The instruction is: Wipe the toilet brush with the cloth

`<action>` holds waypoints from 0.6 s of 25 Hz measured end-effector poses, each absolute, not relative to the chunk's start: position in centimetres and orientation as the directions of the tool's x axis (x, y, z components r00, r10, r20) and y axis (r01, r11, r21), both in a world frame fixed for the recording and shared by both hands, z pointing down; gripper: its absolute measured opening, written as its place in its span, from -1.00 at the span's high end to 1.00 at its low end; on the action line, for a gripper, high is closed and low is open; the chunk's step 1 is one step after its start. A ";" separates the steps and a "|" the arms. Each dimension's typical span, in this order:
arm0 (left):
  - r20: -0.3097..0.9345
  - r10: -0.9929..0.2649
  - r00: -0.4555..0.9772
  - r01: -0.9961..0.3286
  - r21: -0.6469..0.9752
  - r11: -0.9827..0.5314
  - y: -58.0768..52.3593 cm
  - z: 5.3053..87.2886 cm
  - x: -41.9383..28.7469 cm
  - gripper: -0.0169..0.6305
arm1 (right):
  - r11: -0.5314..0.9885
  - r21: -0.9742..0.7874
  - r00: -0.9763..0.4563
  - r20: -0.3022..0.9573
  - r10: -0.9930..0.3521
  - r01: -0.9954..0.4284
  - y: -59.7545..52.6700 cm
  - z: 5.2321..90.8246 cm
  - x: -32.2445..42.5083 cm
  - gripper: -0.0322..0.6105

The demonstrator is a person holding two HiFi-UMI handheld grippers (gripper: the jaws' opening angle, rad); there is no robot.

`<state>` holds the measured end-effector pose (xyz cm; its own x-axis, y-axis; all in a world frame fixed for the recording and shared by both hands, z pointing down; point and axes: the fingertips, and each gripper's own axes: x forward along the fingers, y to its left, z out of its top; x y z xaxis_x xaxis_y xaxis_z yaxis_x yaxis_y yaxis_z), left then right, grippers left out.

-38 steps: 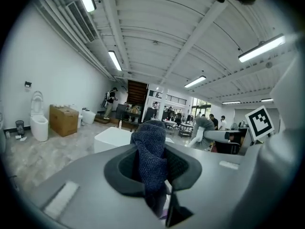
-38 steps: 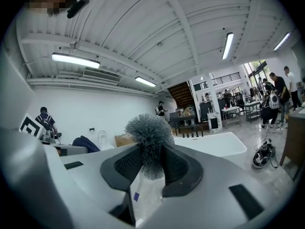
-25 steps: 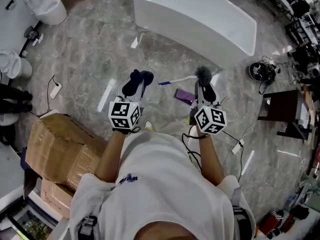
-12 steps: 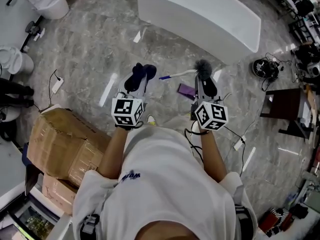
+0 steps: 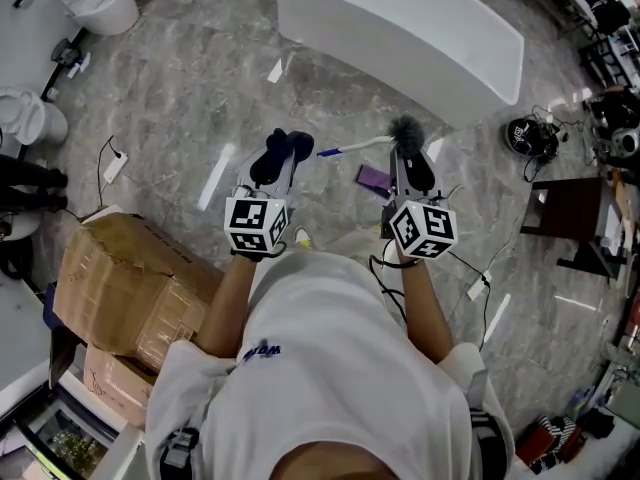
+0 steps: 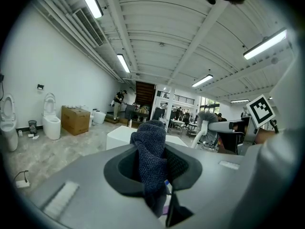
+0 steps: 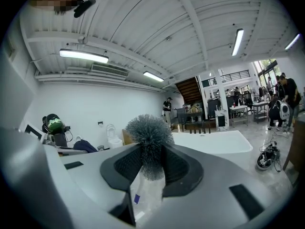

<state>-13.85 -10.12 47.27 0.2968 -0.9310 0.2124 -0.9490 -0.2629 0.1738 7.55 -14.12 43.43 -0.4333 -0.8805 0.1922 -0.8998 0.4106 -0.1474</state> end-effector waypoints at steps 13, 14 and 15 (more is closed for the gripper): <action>0.251 -0.919 0.305 -0.947 0.182 -0.265 -9.0 49.2 -14.2 0.71 | 0.415 -0.161 -0.440 0.190 -0.877 -0.896 -13.8 43.0 7.3 0.54; 0.259 -0.916 0.308 -0.946 0.184 -0.266 -8.9 49.5 -14.2 0.71 | 0.414 -0.167 -0.441 0.191 -0.877 -0.895 -13.8 43.0 7.3 0.54; 0.269 -0.912 0.310 -0.946 0.186 -0.267 -8.8 50.0 -14.3 0.71 | 0.413 -0.177 -0.442 0.192 -0.876 -0.894 -13.8 43.0 7.3 0.54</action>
<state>-14.34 -8.81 50.01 0.3100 -0.9119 0.2690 -0.9457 -0.2666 0.1860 7.28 -13.84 43.03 -0.4424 -0.8760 0.1922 -0.8936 0.4126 -0.1768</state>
